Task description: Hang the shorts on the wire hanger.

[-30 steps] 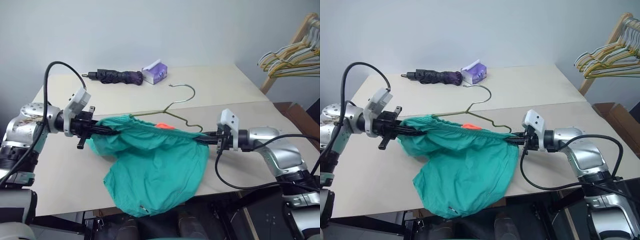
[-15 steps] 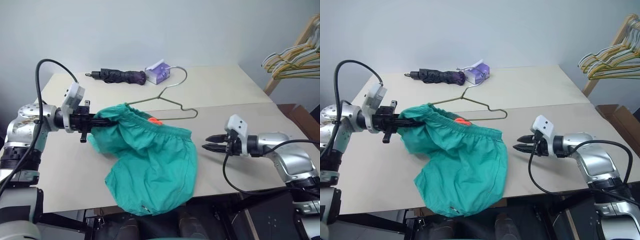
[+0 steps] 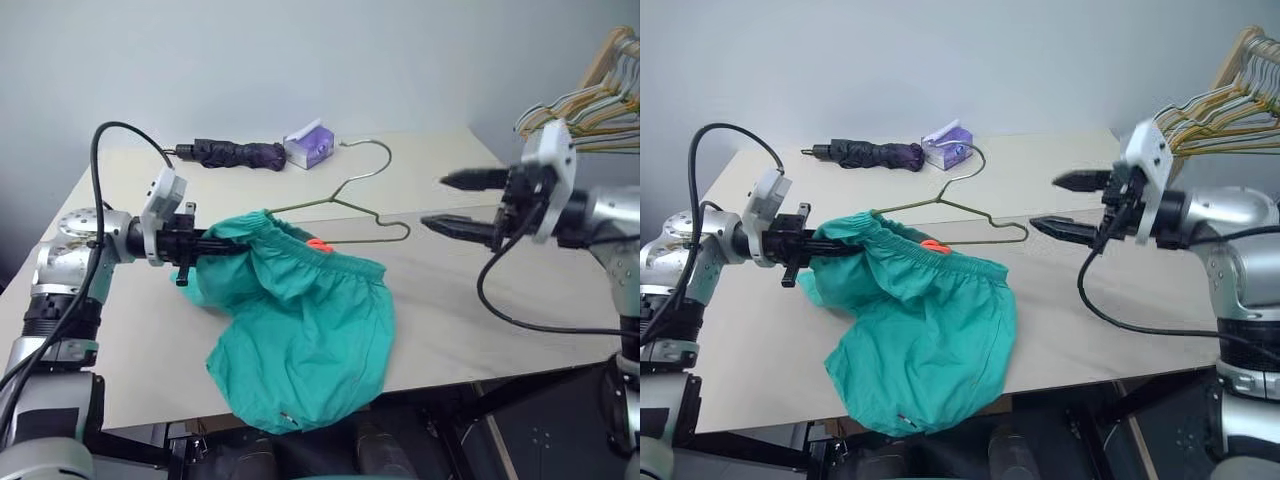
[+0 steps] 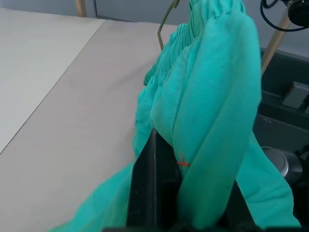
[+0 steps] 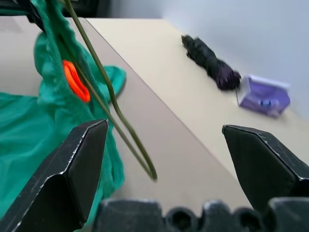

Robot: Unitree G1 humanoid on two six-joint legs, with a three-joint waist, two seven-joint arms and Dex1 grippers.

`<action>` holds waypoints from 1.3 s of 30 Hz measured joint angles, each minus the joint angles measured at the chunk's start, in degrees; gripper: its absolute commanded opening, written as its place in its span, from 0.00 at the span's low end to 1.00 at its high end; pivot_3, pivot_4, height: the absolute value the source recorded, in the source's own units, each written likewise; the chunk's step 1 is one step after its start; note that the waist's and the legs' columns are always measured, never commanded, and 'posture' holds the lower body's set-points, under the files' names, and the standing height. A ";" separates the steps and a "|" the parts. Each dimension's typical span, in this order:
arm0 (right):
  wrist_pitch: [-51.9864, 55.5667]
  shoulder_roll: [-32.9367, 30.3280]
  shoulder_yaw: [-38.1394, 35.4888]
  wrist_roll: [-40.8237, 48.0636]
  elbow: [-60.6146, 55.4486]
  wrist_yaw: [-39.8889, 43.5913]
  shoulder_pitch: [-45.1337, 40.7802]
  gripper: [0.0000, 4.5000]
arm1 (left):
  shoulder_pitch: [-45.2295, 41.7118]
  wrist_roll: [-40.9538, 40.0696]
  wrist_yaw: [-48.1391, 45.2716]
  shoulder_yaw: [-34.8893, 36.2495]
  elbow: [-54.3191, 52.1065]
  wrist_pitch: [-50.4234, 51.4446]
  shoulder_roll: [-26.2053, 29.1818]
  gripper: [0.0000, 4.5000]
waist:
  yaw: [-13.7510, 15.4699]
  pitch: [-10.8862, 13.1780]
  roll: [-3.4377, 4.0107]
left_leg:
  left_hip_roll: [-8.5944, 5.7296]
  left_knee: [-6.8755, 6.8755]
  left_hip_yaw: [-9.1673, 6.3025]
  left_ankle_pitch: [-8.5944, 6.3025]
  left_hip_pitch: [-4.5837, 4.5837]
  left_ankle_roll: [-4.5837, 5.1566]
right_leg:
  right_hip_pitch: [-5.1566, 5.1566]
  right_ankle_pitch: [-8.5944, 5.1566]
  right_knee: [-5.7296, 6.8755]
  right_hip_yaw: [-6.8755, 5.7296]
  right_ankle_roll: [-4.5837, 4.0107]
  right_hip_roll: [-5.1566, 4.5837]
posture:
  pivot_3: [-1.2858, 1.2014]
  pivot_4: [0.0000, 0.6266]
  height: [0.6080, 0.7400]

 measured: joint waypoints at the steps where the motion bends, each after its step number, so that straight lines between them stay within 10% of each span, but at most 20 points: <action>1: 0.57 1.30 1.88 -0.50 0.07 -0.12 -1.05 0.98 | -0.33 0.12 -0.33 -0.02 0.50 0.00 -0.13 0.00 | -0.15 0.00 0.00 | 0.00 0.00 0.00 0.00 -0.03 0.00 | -0.02 0.00 0.00 0.00 0.00 0.00 | 0.46 0.05 1.00; 9: 5.78 7.67 13.70 -3.15 0.40 0.54 -8.78 0.85 | -3.48 2.09 -3.60 -1.58 2.07 -0.32 -1.37 0.00 | -0.50 0.02 0.02 | -0.02 0.00 -0.04 0.00 -0.10 0.00 | -0.09 0.00 0.04 0.00 0.00 -0.01 | 0.47 0.06 1.00; 20: 14.04 6.12 14.27 -0.99 -0.12 4.65 -12.28 0.03 | -5.33 2.24 -4.01 -4.61 6.09 -2.94 -1.50 0.00 | -0.40 0.02 0.02 | -0.01 0.00 -0.06 0.00 -0.08 0.00 | -0.09 0.00 0.05 -0.03 0.00 0.00 | 0.47 0.06 1.00; 26: 17.63 5.00 15.19 -0.98 -0.95 5.75 -13.51 0.01 | -6.56 2.04 -4.03 -7.64 7.68 -5.47 -1.22 0.00 | -0.49 0.02 0.03 | -0.01 0.00 -0.05 0.00 -0.08 0.00 | -0.11 0.00 0.06 -0.02 0.00 0.00 | 0.47 0.05 1.00; 39: 19.56 5.15 17.21 -0.36 -2.14 7.58 -15.85 0.00 | -16.51 3.65 -4.02 -23.19 15.27 -17.83 4.74 0.92 | -0.45 0.02 0.02 | -0.01 0.00 -0.06 0.00 -0.15 0.00 | -0.17 0.00 0.07 -0.03 0.01 0.00 | 0.48 0.03 1.00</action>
